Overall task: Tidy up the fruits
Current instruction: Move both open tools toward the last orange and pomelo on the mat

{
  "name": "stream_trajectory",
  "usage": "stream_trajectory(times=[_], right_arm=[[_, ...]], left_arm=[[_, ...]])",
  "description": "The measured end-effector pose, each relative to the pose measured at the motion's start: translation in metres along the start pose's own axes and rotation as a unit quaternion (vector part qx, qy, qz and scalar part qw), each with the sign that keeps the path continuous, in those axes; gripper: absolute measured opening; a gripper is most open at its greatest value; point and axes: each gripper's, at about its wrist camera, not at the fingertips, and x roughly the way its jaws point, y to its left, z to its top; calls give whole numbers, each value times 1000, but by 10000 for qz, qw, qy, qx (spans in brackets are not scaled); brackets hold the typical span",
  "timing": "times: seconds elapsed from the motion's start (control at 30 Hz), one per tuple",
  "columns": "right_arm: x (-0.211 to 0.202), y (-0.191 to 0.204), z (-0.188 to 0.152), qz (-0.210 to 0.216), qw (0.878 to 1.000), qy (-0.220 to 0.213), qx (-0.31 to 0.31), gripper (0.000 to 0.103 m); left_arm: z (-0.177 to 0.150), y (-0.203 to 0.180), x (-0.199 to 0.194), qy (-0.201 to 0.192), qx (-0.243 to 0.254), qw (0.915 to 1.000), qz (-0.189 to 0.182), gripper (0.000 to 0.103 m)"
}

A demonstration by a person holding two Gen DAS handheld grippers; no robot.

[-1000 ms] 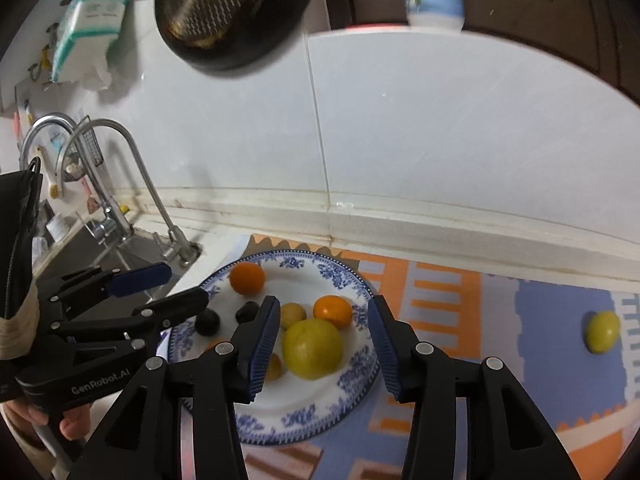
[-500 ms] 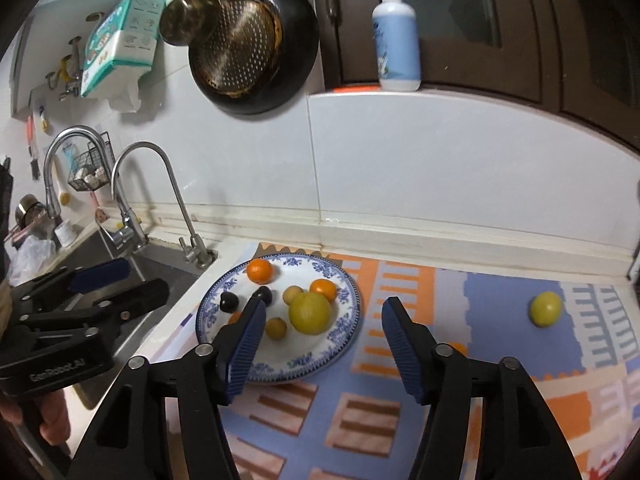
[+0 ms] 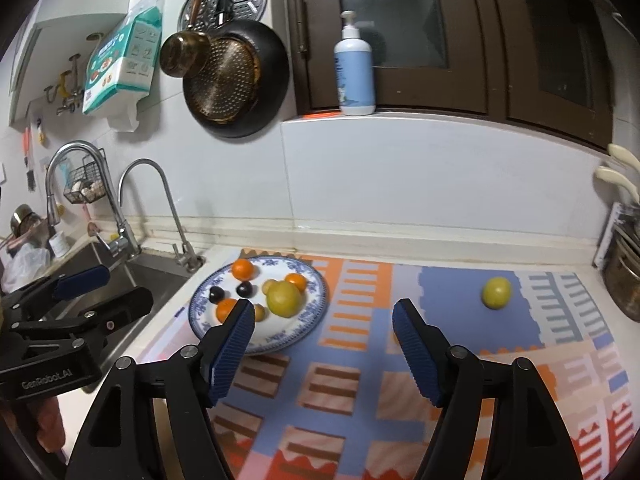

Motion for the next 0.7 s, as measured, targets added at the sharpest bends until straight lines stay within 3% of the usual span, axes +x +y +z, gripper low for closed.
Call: stream_trajectory(times=[0.33,0.7], right_arm=[[-19,-37,-4,-360,9993,-21,-6,72],[-17,-101,-8,-803,9966,143,120,72]], left_arm=[[1,-43,6,-19,80,9998,-208,85],[3,-103,46,305,210,9980,-507,86]])
